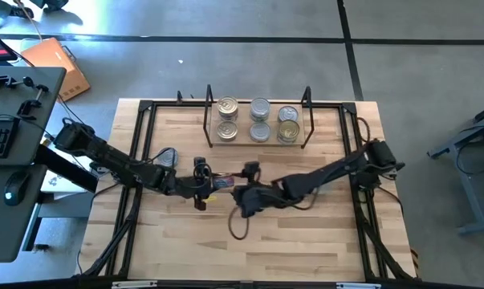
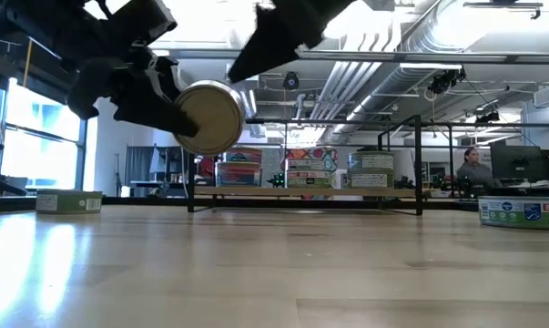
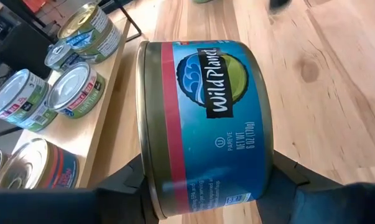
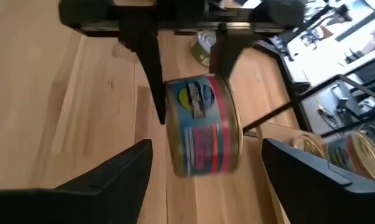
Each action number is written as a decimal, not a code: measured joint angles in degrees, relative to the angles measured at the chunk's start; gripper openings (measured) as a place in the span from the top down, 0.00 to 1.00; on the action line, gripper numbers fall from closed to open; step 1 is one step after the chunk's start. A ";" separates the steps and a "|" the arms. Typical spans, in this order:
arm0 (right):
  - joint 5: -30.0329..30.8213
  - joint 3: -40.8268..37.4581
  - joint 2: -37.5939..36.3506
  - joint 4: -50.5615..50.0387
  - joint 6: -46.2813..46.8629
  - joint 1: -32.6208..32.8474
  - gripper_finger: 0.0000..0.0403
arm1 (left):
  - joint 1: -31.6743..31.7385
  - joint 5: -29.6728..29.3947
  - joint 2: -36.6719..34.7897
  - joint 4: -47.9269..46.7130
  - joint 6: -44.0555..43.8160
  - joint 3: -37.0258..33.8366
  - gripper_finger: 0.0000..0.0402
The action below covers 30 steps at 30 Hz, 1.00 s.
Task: Stack canned seafood by type on shelf
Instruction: Stack the blue-pink tuna can on top of the blue-pink tuna can on the shelf
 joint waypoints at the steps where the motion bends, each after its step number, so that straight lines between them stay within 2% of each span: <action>1: -0.74 1.80 1.21 -1.21 -1.09 -0.66 0.26 | 0.00 0.00 0.02 -0.08 -0.06 0.00 0.58; 6: -3.41 8.43 5.56 -5.41 -5.47 -2.93 0.26 | 0.00 -0.01 0.00 -0.06 -0.10 0.00 0.58; 12: -10.23 11.91 7.78 -6.70 -6.09 -4.58 0.28 | 0.00 -0.02 0.00 -0.08 -0.10 0.00 0.58; 15: -12.35 11.80 8.08 -6.65 -6.27 -5.36 0.36 | 0.00 -0.02 0.00 -0.14 -0.11 0.00 0.58; 20: -13.00 11.14 8.15 -6.40 -6.14 -5.70 0.54 | -0.04 0.12 0.02 -0.19 -0.08 0.00 0.58; 22: -12.99 11.14 8.15 -6.36 -6.36 -5.65 0.55 | -0.07 0.09 0.00 -0.06 -0.06 0.00 0.58; 26: -11.61 11.14 8.15 -6.95 -5.79 -5.62 0.55 | -0.02 -0.24 -0.03 -2.28 -0.31 0.13 0.46; 30: -4.22 11.03 8.15 -11.18 -4.69 -5.03 0.55 | 0.00 -2.06 -1.61 -13.85 -5.74 0.09 0.34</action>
